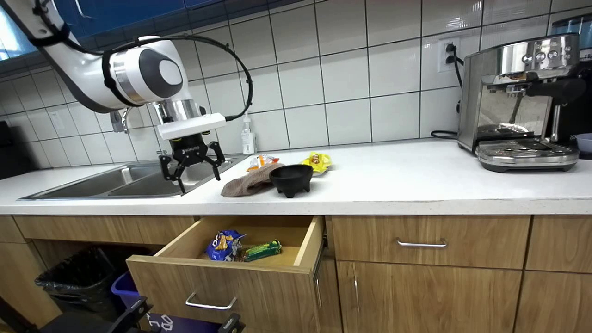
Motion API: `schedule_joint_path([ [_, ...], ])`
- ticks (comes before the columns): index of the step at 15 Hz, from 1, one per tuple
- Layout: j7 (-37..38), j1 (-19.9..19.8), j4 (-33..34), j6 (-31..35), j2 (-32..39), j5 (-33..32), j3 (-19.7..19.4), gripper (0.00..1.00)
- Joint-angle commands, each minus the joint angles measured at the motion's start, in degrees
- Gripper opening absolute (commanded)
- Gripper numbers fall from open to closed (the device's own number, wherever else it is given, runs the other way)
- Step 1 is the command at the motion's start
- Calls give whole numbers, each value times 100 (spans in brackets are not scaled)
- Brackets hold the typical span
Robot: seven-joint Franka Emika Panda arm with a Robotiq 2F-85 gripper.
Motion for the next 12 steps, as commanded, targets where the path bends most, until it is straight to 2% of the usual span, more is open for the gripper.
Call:
schedule_joint_path([
  [1, -33, -118, 256, -305, -190, 191, -131, 100],
  [12, 233, -397, 840, -160, -75, 859, -531, 100],
])
